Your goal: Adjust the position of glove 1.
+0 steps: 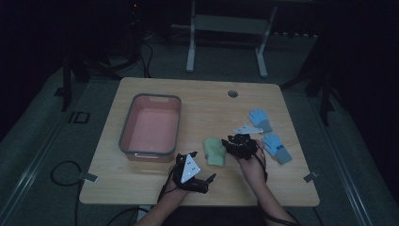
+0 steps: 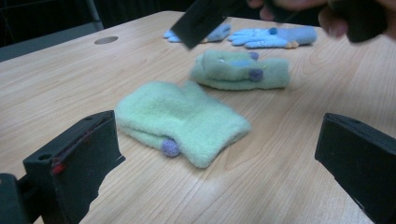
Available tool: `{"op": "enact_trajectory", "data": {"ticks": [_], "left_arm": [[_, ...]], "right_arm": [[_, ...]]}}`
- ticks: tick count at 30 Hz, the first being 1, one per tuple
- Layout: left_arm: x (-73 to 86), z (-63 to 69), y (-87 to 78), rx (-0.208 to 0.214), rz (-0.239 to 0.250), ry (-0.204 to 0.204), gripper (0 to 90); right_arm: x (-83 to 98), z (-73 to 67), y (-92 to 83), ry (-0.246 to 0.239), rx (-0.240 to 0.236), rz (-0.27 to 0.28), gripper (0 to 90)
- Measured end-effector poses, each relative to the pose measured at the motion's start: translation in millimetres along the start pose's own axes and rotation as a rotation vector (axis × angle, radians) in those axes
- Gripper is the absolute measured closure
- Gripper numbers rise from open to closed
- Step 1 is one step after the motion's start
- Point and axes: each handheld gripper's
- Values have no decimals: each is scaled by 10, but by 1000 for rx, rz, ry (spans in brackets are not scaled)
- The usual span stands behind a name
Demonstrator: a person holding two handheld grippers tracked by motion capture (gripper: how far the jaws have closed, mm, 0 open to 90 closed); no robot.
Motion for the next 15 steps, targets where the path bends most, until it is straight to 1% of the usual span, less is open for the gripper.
{"op": "enact_trajectory", "data": {"ticks": [1, 3, 4, 5, 6, 7, 8, 9, 10, 11, 12, 13, 15], "left_arm": [[0, 0, 0, 0, -1, 2, 0], [0, 1, 1, -1, -1, 0, 0], [0, 1, 1, -1, -1, 0, 0], [0, 1, 1, -1, -2, 0, 0], [0, 1, 0, -2, -1, 0, 0], [1, 1, -1, -2, 0, -1, 0], [0, 1, -1, -2, 0, -1, 0], [0, 1, -1, -2, 0, -1, 0], [1, 2, -1, -3, 0, -1, 0], [0, 2, 0, -3, 0, -1, 0], [0, 1, 0, -3, -1, 0, 0], [1, 1, 0, -3, 0, -1, 0], [0, -1, 0, -3, 0, -2, 0]], "right_arm": [[-7, 53, -29, -20, 0, -1, 636], [-7, 153, -77, -44, -24, 5, 633], [-5, 222, -104, -53, -27, 1, 633], [0, 275, -123, -63, -50, 0, 633], [9, 322, -143, -82, -58, 2, 634], [21, 364, -157, -104, -49, -3, 635], [36, 407, -165, -114, -59, -15, 637], [36, 407, -165, -114, -59, -15, 637], [54, 448, -172, -119, -73, -20, 637], [99, 520, -178, -122, -86, -36, 640], [126, 549, -175, -127, -99, -38, 640], [156, 574, -171, -132, -100, -42, 641], [221, 627, -143, -139, -121, -61, 640]]}}
Point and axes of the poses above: each handheld gripper's, and its own axes: y roughly forward along the jaws, x roughly out of its underside, z roughly to its right, and after that the axes turned 2 degrees about -y, right-handed
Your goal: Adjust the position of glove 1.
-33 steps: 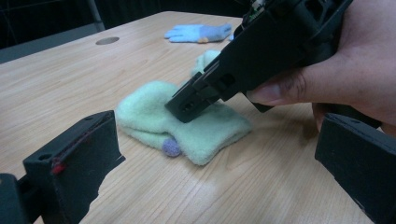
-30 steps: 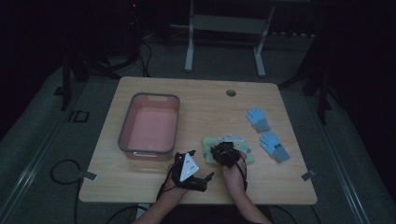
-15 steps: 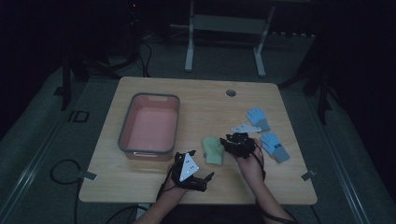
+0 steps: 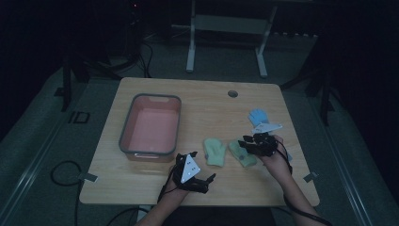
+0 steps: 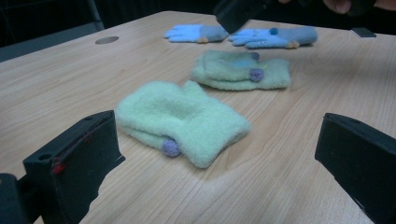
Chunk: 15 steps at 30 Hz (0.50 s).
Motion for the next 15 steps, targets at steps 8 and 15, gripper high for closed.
{"op": "enact_trajectory", "data": {"ticks": [8, 15], "left_arm": [[-1, 1, 0, 1, -1, 1, 0], [-1, -4, -1, 2, -2, 1, 0]], "right_arm": [[237, 108, 179, -6, -15, -107, 587], [337, 104, 237, 36, -34, -110, 708]]}}
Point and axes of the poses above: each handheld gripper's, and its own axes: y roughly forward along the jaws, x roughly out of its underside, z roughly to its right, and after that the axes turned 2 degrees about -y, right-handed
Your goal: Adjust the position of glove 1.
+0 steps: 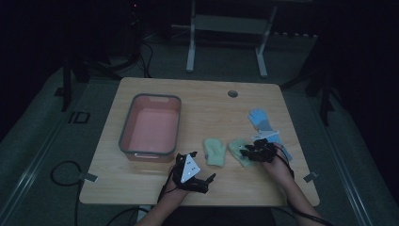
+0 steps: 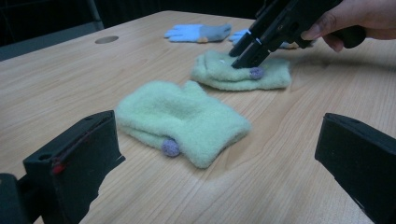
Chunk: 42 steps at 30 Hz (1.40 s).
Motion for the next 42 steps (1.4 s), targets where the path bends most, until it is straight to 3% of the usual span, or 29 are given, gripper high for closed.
{"op": "enact_trajectory", "data": {"ticks": [3, 8, 10, 11, 12, 19, 20, 22, 24, 34, 42], "left_arm": [[0, 0, 0, -1, 0, -1, 0], [1, 0, -3, -3, 3, -1, 0], [1, 0, -2, 2, 4, 0, 0], [1, 0, -2, 2, 4, 0, 0], [1, -1, -3, 4, 5, -1, 0], [1, 1, -3, -2, 5, -1, 0], [1, 3, -3, -4, 5, -1, 0], [1, 5, -3, -3, 5, -1, 0], [1, 6, -3, -3, 5, 0, 0], [2, 5, -3, -2, 7, -1, 0], [1, 10, -2, -5, 5, 1, 0]], "right_arm": [[-16, -60, 7, 27, 19, -7, 788], [-81, -141, -58, 90, 81, -6, 823], [-143, -189, -123, 104, 128, 4, 825], [-143, -189, -123, 104, 128, 4, 825], [-201, -225, -163, 145, 138, 18, 826], [-347, -313, -320, 232, 218, 87, 828], [-378, -342, -389, 256, 263, 111, 828], [-388, -351, -405, 259, 280, 112, 828], [-387, -347, -438, 296, 321, 121, 828], [-190, -325, -346, 405, 334, 119, 828], [-65, -358, -240, 434, 323, 109, 827]]}}
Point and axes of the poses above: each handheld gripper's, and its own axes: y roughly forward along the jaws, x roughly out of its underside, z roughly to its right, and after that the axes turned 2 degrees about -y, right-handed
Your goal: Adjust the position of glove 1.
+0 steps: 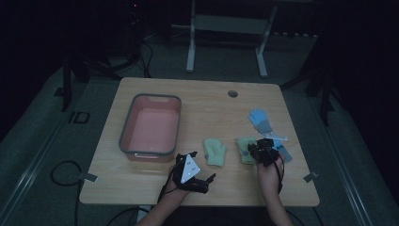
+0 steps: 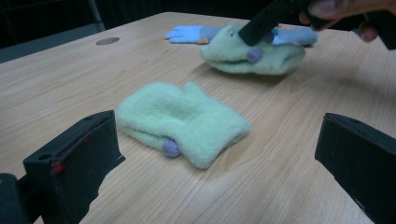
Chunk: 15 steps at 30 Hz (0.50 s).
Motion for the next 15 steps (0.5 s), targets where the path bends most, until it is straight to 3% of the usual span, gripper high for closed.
{"op": "enact_trajectory", "data": {"ticks": [8, 12, 15], "left_arm": [[0, 1, -1, 1, 1, 5, 0], [-1, 3, 2, 3, -2, 5, 0], [-1, 0, 3, 2, 0, -1, 0]], "right_arm": [[158, 18, 186, 21, -5, -34, 807], [163, 28, 189, 30, -12, -32, 800], [90, 31, 117, 34, -39, -23, 728]]}}
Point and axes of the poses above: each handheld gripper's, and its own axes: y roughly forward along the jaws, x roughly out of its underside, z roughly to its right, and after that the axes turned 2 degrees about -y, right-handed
